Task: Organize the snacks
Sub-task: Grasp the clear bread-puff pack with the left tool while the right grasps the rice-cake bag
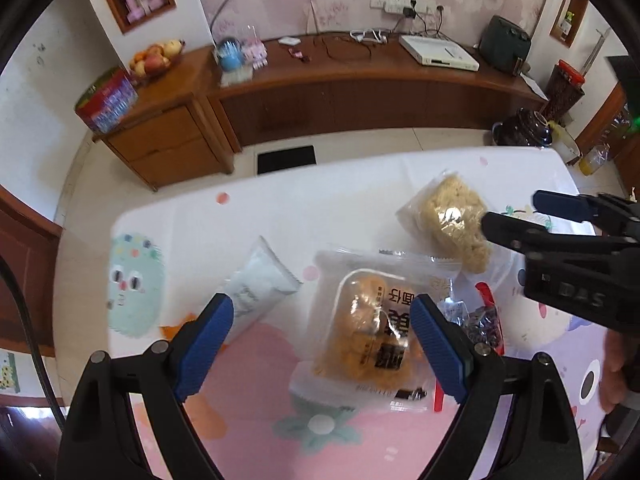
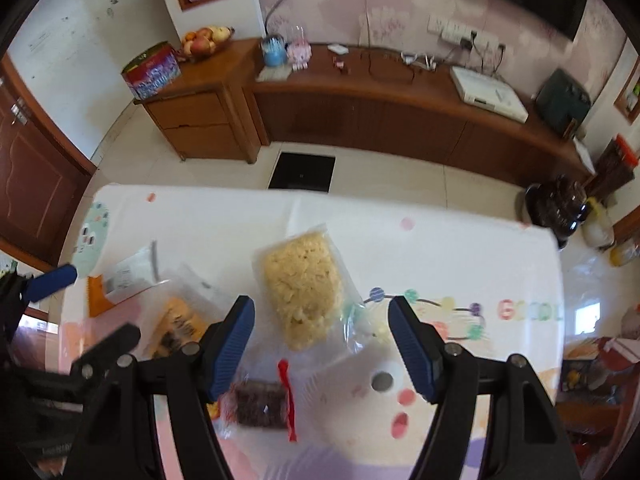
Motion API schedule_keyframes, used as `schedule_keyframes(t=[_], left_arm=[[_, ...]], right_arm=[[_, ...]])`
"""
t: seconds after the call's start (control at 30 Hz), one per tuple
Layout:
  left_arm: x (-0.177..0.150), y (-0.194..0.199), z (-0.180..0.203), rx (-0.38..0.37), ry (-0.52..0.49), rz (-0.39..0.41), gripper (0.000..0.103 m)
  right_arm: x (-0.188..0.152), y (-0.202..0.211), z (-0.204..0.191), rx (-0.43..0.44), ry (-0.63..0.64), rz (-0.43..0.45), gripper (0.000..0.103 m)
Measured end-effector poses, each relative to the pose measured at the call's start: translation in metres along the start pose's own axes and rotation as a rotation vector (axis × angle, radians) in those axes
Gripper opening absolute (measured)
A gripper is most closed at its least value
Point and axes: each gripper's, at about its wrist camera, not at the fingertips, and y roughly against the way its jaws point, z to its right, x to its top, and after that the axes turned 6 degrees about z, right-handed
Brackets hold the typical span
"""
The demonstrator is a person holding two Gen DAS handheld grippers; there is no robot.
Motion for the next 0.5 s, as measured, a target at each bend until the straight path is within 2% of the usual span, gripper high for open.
schedule_keyframes(t=[0.33, 0.5], left_arm=[[-0.01, -0.025, 0.025, -0.024, -0.063, -0.03, 0.089], [-0.01, -0.03, 0.031, -0.049, -0.059, -0.049, 0.089]], right_arm=[[-0.002, -0.036, -0.001, 0.021, 0.007, -0.039, 0.07], [-0.013, -0.048, -0.004, -0.029, 0.055, -0.071, 0.07]])
